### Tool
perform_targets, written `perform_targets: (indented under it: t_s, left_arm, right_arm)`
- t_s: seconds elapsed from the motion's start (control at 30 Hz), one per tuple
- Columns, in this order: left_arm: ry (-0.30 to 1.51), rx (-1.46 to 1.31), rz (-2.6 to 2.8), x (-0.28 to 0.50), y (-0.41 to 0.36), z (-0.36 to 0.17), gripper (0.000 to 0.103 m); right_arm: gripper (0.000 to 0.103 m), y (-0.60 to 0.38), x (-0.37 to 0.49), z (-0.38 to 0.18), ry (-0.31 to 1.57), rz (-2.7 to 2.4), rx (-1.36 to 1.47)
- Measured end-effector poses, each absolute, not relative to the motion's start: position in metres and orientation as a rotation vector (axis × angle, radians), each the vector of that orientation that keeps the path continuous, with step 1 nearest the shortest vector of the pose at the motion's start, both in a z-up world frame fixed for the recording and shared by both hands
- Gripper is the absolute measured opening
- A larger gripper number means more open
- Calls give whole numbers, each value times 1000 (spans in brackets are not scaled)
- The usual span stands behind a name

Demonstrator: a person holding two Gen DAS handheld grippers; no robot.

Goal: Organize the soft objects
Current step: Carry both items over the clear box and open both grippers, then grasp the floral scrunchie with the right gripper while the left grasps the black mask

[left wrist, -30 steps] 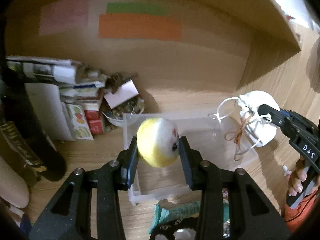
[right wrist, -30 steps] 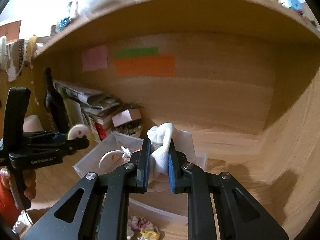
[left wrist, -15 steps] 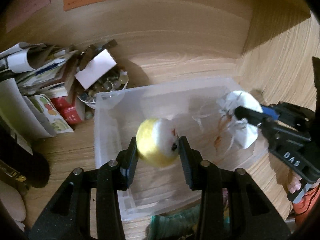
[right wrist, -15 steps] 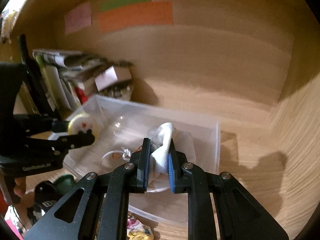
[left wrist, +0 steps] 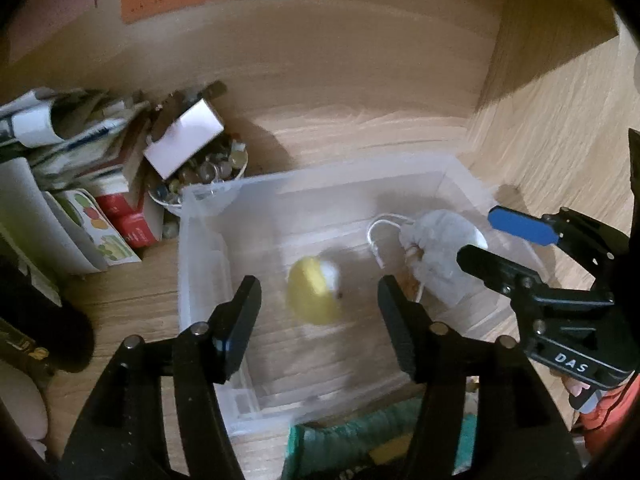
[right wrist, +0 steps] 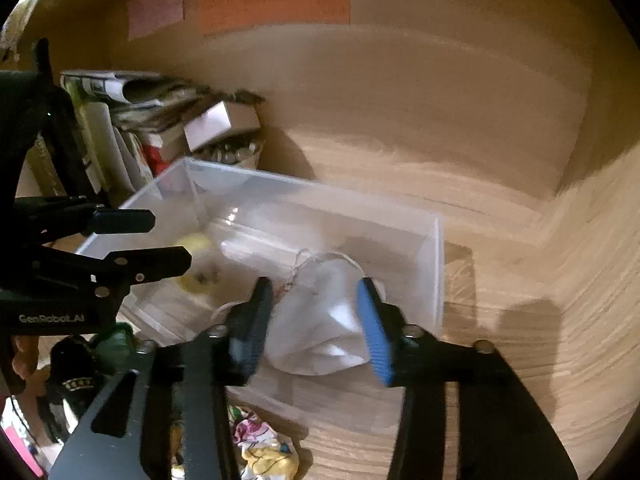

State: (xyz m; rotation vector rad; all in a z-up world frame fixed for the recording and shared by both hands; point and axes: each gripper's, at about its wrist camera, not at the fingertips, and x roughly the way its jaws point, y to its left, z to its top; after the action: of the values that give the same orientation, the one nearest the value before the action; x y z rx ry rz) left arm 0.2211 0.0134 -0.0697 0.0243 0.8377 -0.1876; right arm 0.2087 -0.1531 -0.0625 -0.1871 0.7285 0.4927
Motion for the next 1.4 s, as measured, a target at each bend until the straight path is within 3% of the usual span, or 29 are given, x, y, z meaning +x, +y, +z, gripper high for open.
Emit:
perform_targets:
  t_s: [0.13,0.2,0.27,0.6,1.1,1.4]
  left_arm:
    - [774,33,-166,202,14,-52,72]
    - [733,40,-151,188,12,-45,90]
    - [684,53,-133,172,12,-38,98]
    - [689,28,-126,121,21,-49,101]
    - [777,-22,-137,72,17,-100,102]
    - [877,-72,-210,84,13,-129,102]
  right_arm:
    - [67,-160,193,-44,660,479,-180]
    - [72,-167,183,-34,628,476,-168]
    - [73,-174,171,-24,603,499,-147]
    - [75,-184,121,-18,559,540,-160]
    - [75,-183,103,-84,769,569,-165]
    - [75,-183,107,-100,866,639,-94]
